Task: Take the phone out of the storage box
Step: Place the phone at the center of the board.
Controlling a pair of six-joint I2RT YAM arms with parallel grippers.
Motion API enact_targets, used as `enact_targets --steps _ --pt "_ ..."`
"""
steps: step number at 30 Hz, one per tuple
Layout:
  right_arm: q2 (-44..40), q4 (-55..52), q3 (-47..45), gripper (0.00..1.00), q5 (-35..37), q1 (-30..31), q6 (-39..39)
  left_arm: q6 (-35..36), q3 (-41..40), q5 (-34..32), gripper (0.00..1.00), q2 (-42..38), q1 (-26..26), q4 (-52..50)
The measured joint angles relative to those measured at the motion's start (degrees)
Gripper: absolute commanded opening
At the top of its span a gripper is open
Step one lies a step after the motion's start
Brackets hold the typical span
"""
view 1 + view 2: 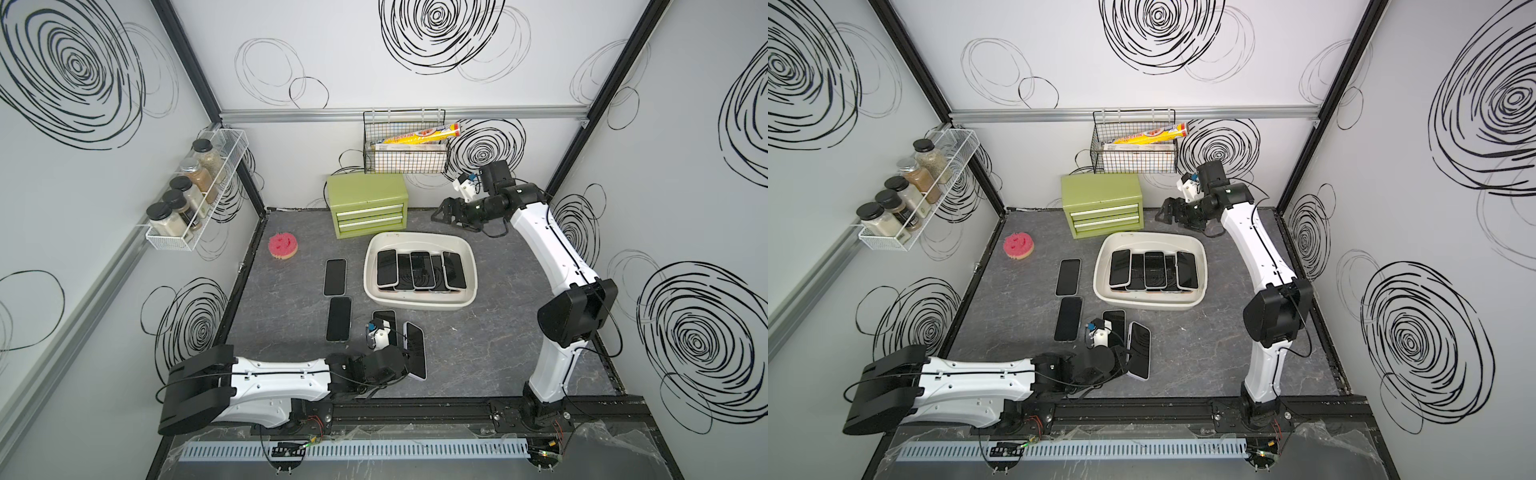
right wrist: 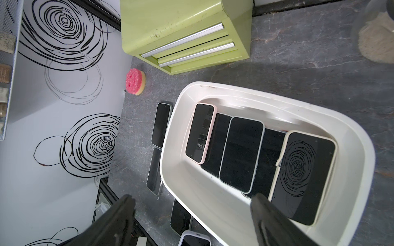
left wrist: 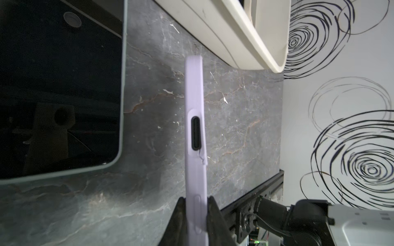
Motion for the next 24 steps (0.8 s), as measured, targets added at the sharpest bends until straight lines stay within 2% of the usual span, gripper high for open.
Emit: enact_targets --steps 6,15,21,24 --pt "-1.25 -0.04 -2.23 0.89 -0.15 0.0 -0.04 1.7 0.04 -0.24 0.0 9.11 1.38 10.03" --pt "-2.64 0.0 -4.59 0.89 0.48 0.0 -0.81 4.72 0.26 2.82 0.0 16.06 5.42 21.29" --pt "-2.64 -0.02 -5.01 0.89 1.01 0.0 -0.92 6.47 2.16 5.64 0.0 20.74 7.8 25.9" --pt "-2.64 -0.04 -5.01 0.89 1.29 0.0 -1.01 7.13 3.04 7.1 0.04 22.25 8.15 26.18"
